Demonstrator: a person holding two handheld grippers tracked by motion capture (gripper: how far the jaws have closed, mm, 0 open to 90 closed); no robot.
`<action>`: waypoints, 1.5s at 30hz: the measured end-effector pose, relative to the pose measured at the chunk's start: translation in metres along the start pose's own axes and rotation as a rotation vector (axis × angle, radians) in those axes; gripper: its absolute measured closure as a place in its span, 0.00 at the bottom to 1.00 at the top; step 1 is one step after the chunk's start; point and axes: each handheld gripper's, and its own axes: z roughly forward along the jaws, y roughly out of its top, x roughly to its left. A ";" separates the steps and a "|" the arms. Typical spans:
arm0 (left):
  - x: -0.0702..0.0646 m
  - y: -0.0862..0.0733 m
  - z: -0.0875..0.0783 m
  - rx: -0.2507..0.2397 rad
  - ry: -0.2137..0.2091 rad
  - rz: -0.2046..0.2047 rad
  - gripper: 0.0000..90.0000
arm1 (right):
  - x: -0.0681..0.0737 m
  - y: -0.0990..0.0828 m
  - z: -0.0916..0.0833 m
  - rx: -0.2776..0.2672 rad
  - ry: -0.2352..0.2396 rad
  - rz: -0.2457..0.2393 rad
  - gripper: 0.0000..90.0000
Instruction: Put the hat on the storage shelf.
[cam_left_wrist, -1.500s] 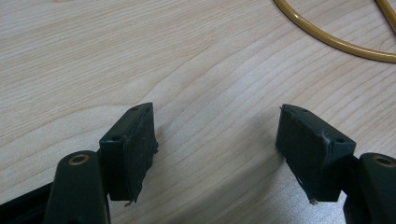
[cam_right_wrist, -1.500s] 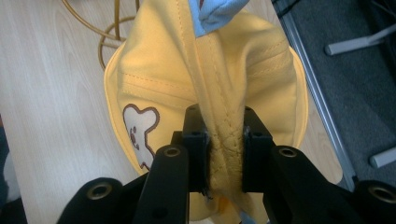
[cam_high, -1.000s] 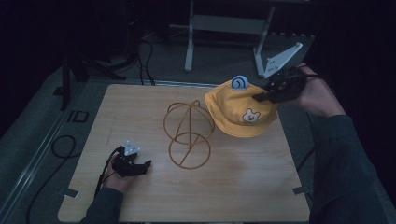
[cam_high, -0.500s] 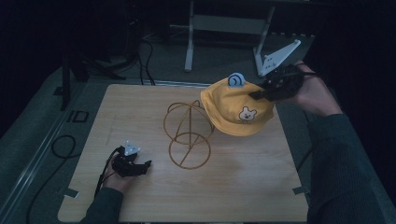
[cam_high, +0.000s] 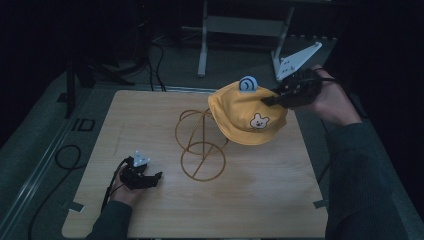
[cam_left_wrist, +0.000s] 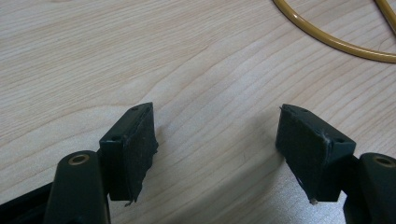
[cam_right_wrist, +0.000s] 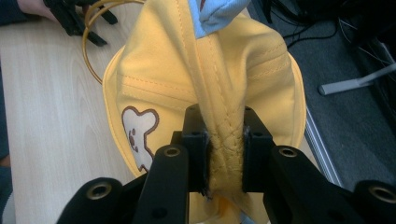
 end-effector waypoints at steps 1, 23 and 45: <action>0.000 0.000 0.000 0.000 0.000 0.000 0.32 | 0.000 0.001 0.000 -0.002 0.001 -0.003 0.85; -0.001 0.000 0.000 0.001 -0.002 0.006 0.32 | 0.009 0.019 0.010 -0.023 0.024 -0.037 0.85; -0.001 0.000 0.000 0.000 -0.003 0.003 0.32 | 0.018 0.047 0.027 -0.046 0.049 -0.073 0.84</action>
